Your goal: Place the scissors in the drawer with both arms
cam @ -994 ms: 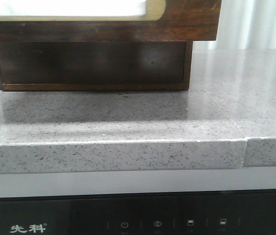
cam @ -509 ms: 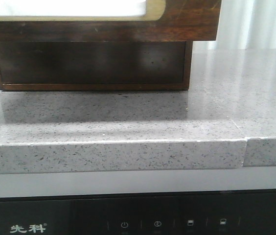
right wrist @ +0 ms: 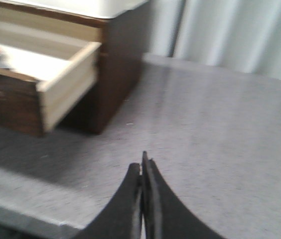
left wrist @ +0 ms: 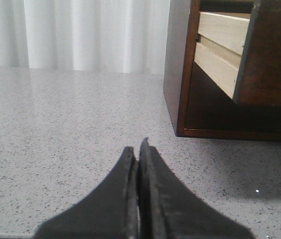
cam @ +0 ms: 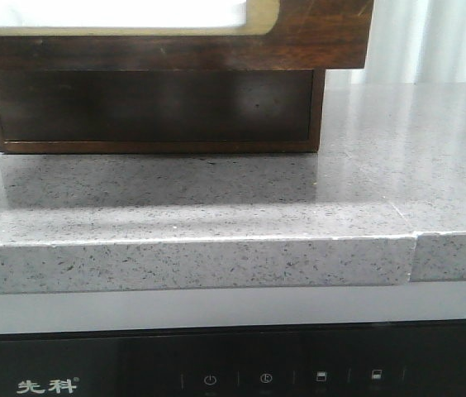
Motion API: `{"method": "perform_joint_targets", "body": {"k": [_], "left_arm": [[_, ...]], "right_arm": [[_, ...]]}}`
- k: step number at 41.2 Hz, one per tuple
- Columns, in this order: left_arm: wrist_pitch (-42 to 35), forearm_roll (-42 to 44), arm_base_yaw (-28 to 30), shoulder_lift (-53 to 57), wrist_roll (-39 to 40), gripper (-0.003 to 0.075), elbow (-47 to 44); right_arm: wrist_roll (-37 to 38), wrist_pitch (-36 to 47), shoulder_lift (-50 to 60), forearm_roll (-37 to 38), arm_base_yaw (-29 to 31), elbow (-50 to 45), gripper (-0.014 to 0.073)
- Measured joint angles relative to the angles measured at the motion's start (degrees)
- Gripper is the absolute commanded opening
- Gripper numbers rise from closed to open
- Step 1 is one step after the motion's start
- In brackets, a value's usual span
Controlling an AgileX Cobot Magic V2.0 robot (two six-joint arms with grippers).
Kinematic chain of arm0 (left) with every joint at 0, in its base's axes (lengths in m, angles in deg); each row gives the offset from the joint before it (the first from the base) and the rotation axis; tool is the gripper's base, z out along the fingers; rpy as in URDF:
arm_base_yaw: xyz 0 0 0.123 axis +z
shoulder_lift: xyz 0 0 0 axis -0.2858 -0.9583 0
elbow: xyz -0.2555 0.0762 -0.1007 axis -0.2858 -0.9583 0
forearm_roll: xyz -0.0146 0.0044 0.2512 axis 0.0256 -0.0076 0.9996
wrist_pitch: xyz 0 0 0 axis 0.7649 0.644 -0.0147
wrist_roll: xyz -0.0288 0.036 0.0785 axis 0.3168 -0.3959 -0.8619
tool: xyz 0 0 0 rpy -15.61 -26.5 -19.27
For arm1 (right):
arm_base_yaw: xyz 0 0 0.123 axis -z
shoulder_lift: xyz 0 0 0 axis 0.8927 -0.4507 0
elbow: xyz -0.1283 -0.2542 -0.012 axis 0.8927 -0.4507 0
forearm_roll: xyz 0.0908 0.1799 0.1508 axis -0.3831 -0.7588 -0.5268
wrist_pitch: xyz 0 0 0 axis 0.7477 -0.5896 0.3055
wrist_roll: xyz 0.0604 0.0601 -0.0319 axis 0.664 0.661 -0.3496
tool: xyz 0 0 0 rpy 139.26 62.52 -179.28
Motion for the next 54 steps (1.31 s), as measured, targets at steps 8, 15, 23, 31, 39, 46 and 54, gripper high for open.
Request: {"method": "perform_joint_targets", "body": {"k": [8,15,23,31,39,46,54], "left_arm": [[0.0,0.0,0.0,0.0,0.0,-0.0020,0.0],[0.0,0.0,0.0,0.0,0.0,-0.0020,0.0],[0.0,0.0,0.0,0.0,0.0,-0.0020,0.0],[0.0,0.0,0.0,0.0,0.0,-0.0020,0.0],[0.0,0.0,0.0,0.0,0.0,-0.0020,0.0],[0.0,0.0,0.0,0.0,0.0,-0.0020,0.0],[0.0,0.0,0.0,0.0,0.0,-0.0020,0.0]], "right_arm": [[0.0,11.8,7.3,0.1,6.6,-14.5,-0.0117],[0.0,17.3,12.1,0.1,7.5,-24.6,-0.0117],[0.0,22.1,15.5,0.1,7.5,-32.9,-0.0117],[0.0,25.2,15.7,0.1,7.3,-34.4,-0.0117],[0.0,27.0,15.7,0.1,7.3,-34.4,-0.0117],[0.8,28.7,15.7,0.3,7.3,-34.4,-0.0117],[11.5,32.2,15.7,9.9,7.3,-34.4,-0.0117]]}}
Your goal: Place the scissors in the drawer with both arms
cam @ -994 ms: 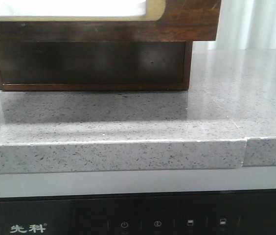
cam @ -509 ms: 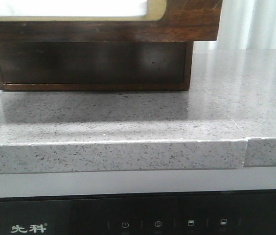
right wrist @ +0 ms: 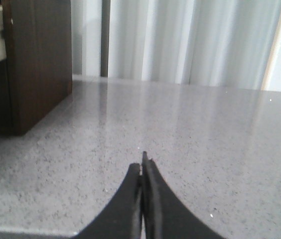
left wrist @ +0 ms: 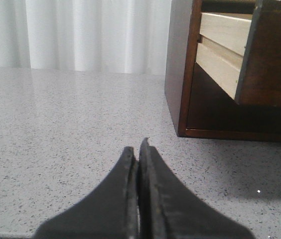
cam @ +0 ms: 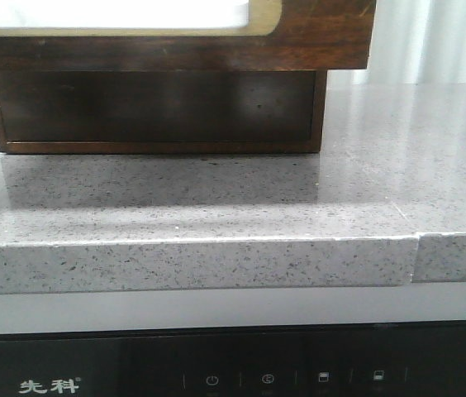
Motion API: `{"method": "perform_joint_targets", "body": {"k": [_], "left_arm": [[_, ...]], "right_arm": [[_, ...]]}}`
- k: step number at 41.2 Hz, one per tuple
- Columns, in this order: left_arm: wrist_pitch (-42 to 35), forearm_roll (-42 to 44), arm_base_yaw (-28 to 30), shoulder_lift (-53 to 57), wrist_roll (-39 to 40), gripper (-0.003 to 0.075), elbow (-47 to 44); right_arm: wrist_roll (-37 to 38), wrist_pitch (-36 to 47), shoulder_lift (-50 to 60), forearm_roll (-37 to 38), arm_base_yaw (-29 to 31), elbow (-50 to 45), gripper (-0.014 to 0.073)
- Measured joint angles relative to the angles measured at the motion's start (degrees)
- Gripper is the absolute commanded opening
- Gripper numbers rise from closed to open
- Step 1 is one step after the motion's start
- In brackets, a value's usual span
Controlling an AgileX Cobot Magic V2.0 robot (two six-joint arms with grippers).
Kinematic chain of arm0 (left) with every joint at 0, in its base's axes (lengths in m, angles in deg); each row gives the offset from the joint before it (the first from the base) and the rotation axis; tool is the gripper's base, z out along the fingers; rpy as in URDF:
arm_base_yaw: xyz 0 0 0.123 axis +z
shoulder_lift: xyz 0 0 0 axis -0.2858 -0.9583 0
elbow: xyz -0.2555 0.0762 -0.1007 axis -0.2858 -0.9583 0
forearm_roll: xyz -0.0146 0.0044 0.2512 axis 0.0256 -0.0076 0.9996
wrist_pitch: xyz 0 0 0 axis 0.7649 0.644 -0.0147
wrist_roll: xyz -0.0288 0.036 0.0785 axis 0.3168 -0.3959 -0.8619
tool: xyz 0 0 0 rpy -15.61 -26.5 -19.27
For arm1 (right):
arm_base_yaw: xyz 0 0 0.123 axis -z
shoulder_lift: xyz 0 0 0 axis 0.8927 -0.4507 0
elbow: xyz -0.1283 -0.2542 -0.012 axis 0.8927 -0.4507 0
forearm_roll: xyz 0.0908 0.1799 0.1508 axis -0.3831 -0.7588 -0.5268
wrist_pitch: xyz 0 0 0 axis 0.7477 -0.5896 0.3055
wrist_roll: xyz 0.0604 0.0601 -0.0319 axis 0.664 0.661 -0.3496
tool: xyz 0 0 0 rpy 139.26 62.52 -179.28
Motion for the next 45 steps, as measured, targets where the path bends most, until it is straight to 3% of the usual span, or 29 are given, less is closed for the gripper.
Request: {"method": "perform_joint_targets", "body": {"k": [7,18,45], "left_arm": [[0.0,0.0,0.0,0.0,0.0,-0.0020,0.0],[0.0,0.0,0.0,0.0,0.0,-0.0020,0.0],[0.0,0.0,0.0,0.0,0.0,-0.0020,0.0]], "right_arm": [[4.4,0.4,0.0,1.8,-0.9,0.0,-0.0117],[5.0,0.4,0.0,-2.1,-1.1,0.0,-0.0117],[5.0,0.4,0.0,-0.4,-1.1,0.0,-0.0117]]}}
